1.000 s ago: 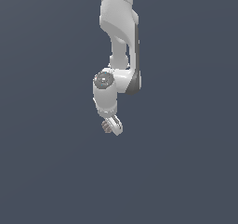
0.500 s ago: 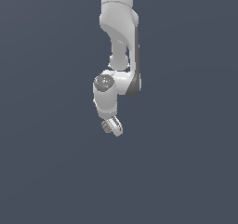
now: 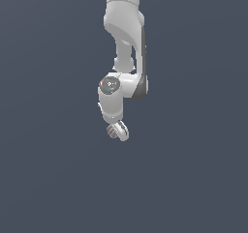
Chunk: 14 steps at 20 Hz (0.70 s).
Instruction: Pick up the object and move it to a goal position.
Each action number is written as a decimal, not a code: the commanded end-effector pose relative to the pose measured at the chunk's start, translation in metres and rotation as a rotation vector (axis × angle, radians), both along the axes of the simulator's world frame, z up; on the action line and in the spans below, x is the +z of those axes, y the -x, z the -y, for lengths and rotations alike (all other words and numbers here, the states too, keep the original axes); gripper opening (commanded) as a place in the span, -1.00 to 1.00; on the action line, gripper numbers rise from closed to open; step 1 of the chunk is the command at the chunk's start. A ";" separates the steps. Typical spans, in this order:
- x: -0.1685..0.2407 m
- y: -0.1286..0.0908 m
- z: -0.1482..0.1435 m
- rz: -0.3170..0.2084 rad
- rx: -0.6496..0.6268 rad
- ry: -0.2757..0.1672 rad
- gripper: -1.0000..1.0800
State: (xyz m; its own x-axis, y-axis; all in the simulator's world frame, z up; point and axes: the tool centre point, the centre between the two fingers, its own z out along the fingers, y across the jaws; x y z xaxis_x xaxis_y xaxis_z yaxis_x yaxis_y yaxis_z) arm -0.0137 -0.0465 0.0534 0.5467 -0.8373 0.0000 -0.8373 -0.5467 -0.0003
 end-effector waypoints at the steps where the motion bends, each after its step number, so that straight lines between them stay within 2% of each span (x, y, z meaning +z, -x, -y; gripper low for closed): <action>1: 0.006 0.000 -0.008 0.001 0.001 0.000 -1.00; 7: 0.034 0.001 -0.043 0.001 0.001 0.000 -1.00; 14: 0.086 0.002 -0.108 0.000 0.000 0.001 -1.00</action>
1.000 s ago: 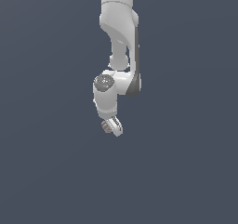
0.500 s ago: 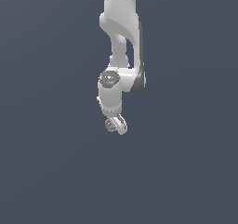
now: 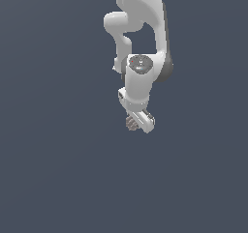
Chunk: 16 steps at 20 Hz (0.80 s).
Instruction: Pick up the object and move it to a goal position.
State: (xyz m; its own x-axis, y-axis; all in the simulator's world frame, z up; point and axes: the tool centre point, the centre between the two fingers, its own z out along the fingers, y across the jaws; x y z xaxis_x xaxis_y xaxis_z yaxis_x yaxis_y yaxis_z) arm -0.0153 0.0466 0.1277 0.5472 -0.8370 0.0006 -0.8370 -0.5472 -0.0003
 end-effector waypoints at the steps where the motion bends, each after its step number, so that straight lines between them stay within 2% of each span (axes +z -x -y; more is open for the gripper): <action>1: 0.019 0.001 -0.024 0.000 0.000 0.001 -1.00; 9: 0.062 -0.001 -0.077 0.000 -0.001 0.001 -1.00; 16: 0.071 -0.003 -0.089 0.000 0.000 0.000 -1.00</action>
